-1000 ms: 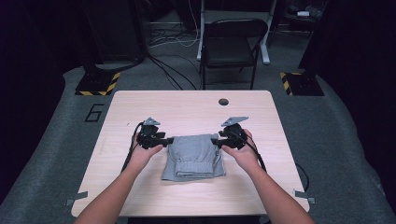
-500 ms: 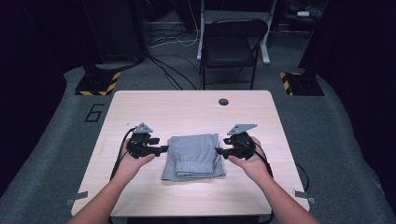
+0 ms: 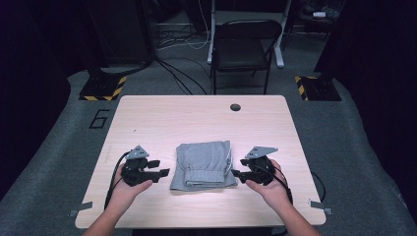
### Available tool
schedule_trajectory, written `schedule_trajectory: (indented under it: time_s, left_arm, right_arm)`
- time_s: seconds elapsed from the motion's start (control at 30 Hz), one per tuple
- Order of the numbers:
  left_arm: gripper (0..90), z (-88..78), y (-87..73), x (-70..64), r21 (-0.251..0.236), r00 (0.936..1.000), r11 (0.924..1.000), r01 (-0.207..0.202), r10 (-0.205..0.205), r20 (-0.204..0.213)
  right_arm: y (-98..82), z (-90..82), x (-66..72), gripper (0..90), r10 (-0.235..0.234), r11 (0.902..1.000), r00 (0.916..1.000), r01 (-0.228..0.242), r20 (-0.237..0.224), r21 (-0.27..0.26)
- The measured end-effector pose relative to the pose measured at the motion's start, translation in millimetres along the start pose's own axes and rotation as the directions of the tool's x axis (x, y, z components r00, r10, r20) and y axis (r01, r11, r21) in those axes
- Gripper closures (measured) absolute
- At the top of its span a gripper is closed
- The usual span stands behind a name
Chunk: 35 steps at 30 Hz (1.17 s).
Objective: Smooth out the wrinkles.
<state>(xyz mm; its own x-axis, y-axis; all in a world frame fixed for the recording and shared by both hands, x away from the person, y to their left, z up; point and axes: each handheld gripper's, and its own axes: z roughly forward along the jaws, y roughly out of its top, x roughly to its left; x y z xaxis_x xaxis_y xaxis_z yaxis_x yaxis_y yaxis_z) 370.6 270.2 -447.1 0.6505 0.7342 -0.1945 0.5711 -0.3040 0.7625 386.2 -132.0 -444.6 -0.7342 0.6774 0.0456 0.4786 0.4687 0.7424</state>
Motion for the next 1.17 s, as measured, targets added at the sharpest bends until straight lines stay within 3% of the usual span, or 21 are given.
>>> schedule_trajectory:
  time_s: [0.17,0.33,0.53,0.7,0.73,0.87,1.07,1.17]
  left_arm:
    - [41.8,-0.9,-13.1,-0.5,-0.004,0.9998,0.9999,0.011,-0.011,-0.016]
    - [41.2,0.0,-20.2,1.3,-0.015,0.9986,0.9985,0.052,-0.052,-0.005]
    - [40.9,6.9,-27.9,-0.5,0.018,0.9995,0.9998,0.009,-0.008,-0.03]
    - [40.9,12.1,-34.9,1.0,0.026,0.9995,0.9997,-0.001,0.002,-0.032]
    - [41.0,13.0,-36.3,3.0,0.032,0.9991,0.9993,-0.017,0.018,-0.039]
    - [41.0,18.9,-40.7,9.3,0.032,0.9987,0.9993,0.018,-0.016,-0.048]
    - [41.0,21.0,-40.7,13.9,0.033,0.9975,0.9992,0.022,-0.019,-0.067]
    - [40.8,20.1,-40.3,13.9,0.047,0.9981,0.9988,0.014,-0.011,-0.061]
  right_arm:
    - [-9.2,-3.8,1.7,44.0,0.006,1.0,1.0,-0.006,0.006,0.001]
    - [-16.7,-1.7,4.8,43.8,0.001,1.0,0.9999,-0.001,0.015,0.006]
    - [-23.7,9.4,5.7,43.9,0.019,0.9998,0.9998,-0.019,-0.003,0.002]
    - [-27.3,18.8,6.6,44.0,-0.031,0.9987,0.9995,0.031,-0.001,0.04]
    - [-28.6,21.5,7.1,44.0,-0.017,0.9991,0.9998,0.017,-0.011,0.038]
    - [-32.2,27.5,6.1,44.2,-0.01,0.9987,0.9995,0.011,-0.03,0.049]
    - [-35.5,30.3,4.7,44.1,-0.036,0.997,0.999,0.038,-0.026,0.067]
    - [-37.0,32.3,3.2,44.0,-0.028,0.9976,0.999,0.03,-0.035,0.063]
